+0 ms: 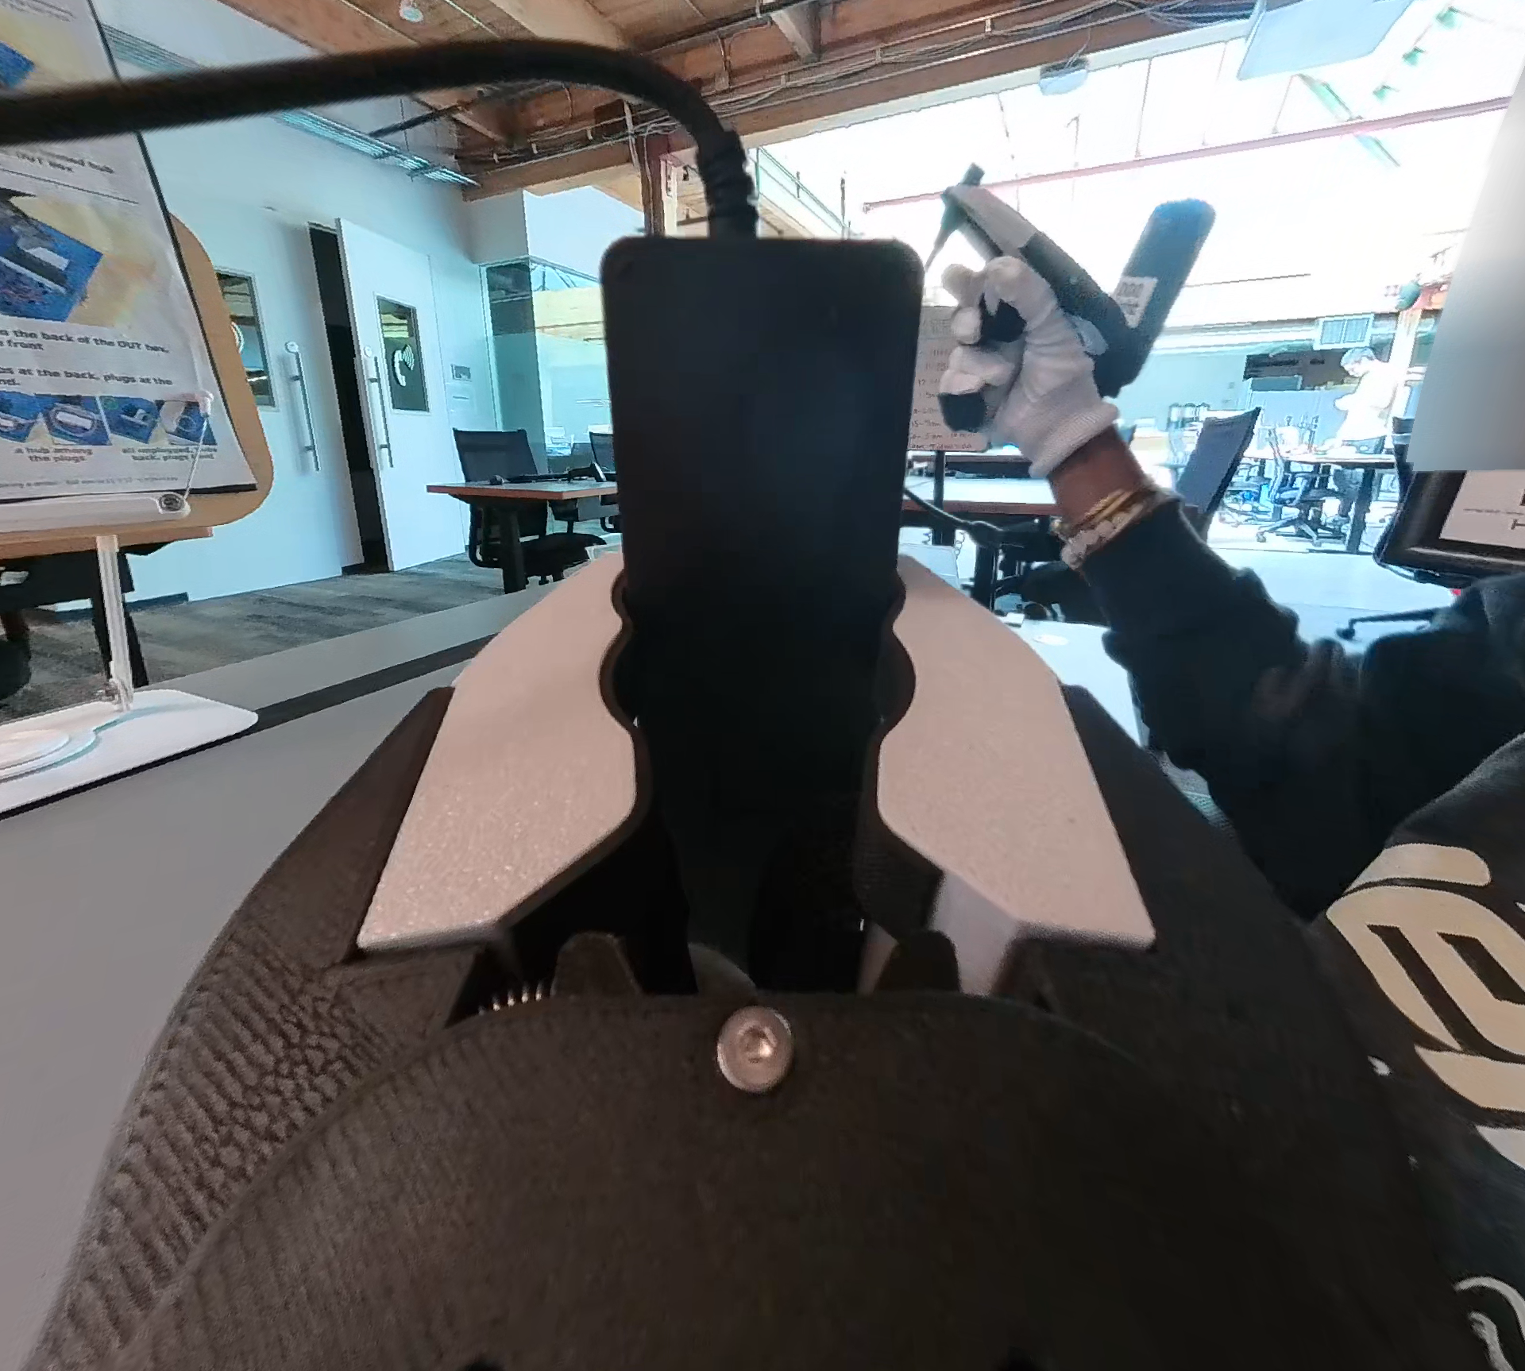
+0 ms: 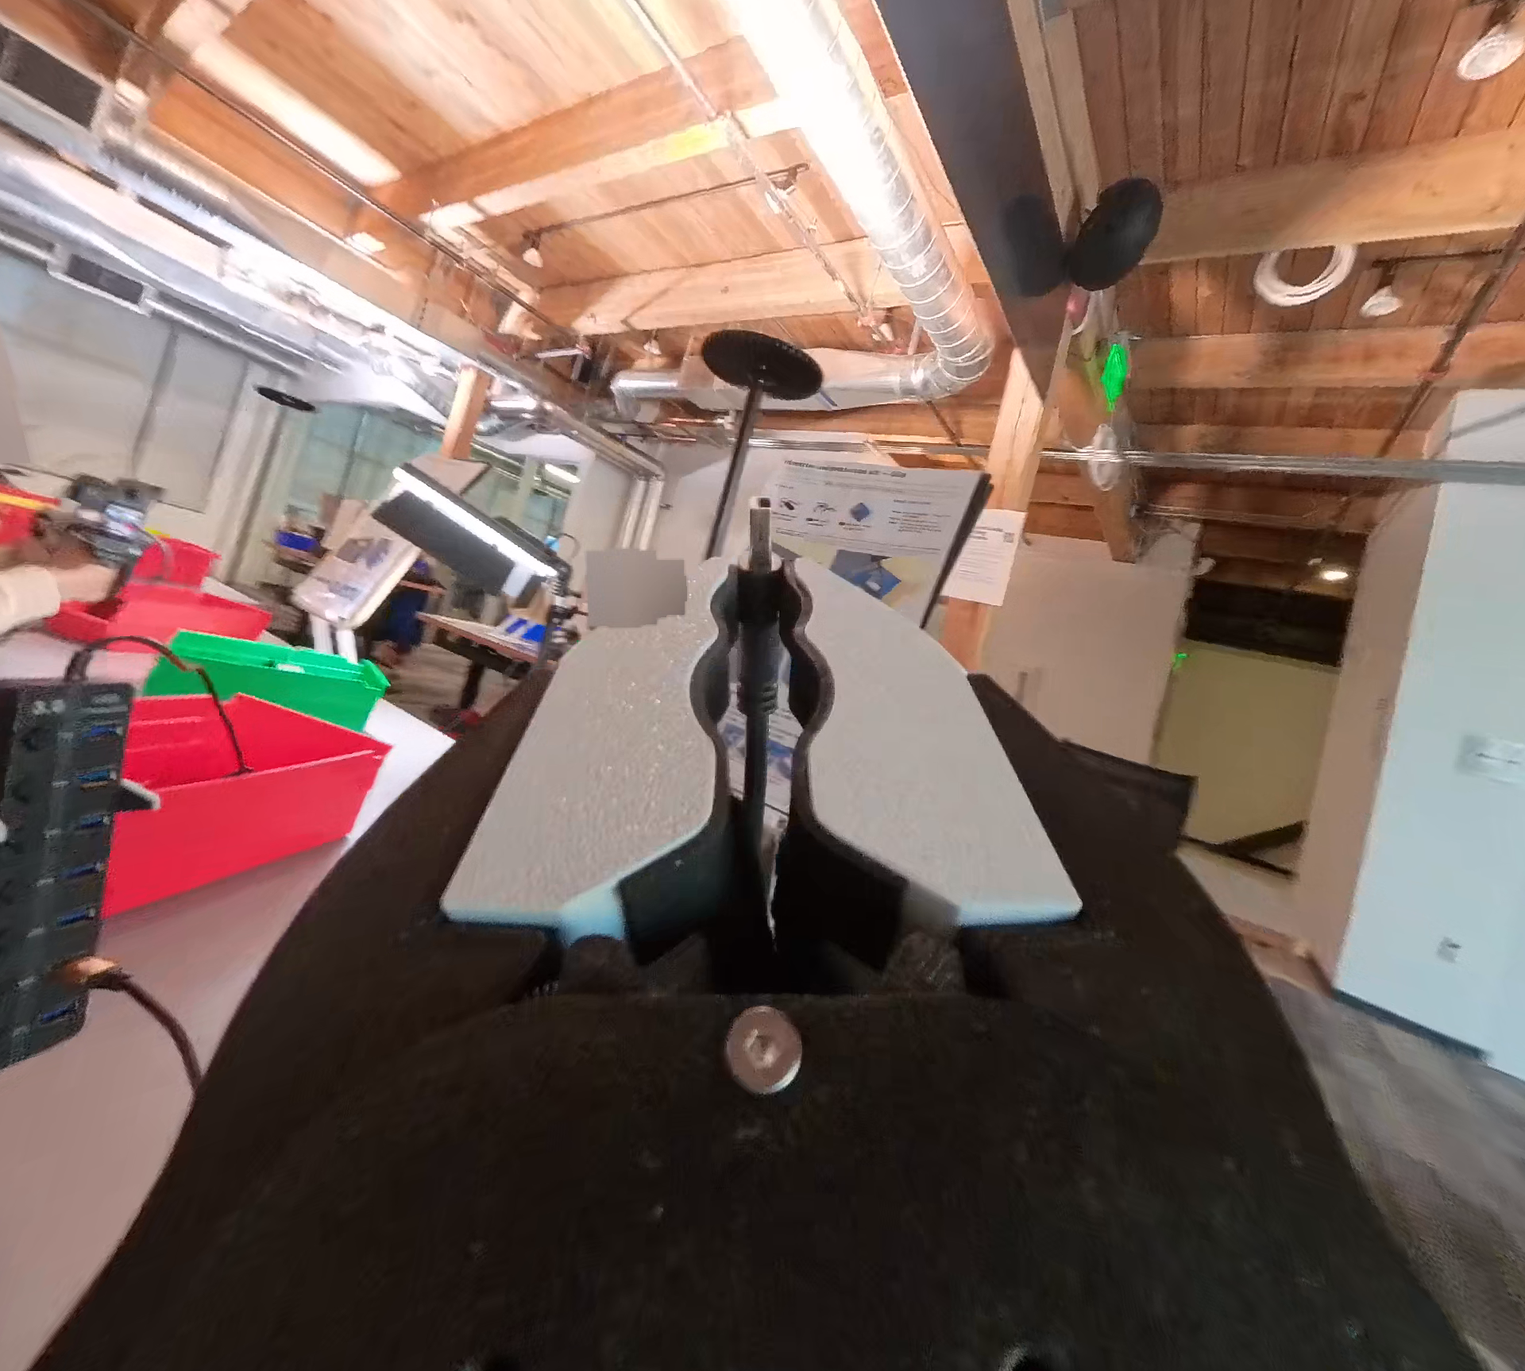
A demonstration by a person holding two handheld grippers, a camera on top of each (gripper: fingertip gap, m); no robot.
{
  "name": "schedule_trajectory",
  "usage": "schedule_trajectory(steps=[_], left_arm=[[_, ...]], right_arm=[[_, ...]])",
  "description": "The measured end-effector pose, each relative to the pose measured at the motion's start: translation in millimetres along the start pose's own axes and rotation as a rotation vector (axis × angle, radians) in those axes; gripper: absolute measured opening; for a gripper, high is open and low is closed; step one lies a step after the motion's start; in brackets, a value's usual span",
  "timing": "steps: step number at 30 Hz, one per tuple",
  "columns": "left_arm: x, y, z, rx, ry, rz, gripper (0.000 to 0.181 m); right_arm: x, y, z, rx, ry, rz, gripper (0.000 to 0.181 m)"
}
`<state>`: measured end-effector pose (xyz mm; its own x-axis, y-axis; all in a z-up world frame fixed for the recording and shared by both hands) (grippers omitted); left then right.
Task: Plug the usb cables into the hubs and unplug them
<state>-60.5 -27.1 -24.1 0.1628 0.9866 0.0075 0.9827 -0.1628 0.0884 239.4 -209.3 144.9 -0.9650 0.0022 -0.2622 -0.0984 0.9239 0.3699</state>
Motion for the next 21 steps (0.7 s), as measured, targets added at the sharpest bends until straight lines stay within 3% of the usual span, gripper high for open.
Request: schedule_trajectory(steps=[5,9,16,21], left_arm=[[-1,0,0,-0.004,0.0,0.012,0.054],[-3,2,2,0.015,0.01,0.019,0.054],[-5,4,3,0.025,0.019,0.026,0.054],[-7,4,4,0.03,0.032,0.033,0.054]], right_arm=[[-25,18,19,-0.046,0.112,-0.189,0.009],[-46,28,55,0.028,0.238,-0.162,0.009],[-65,18,157,0.488,0.356,0.12,0.009],[-68,-3,211,0.882,0.271,0.237,0.008]])
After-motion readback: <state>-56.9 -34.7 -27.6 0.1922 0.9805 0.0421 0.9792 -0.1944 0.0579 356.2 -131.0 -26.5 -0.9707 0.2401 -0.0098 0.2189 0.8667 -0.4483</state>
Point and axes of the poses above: each gripper's, where its closed fingertips meet, y out along the fingers, z out of its underside, x = y × z across the jaws, the point moved 3 cm from there along -y, back along the fingers, and after that the axes turned 14 degrees about x, right-handed, at the moved point
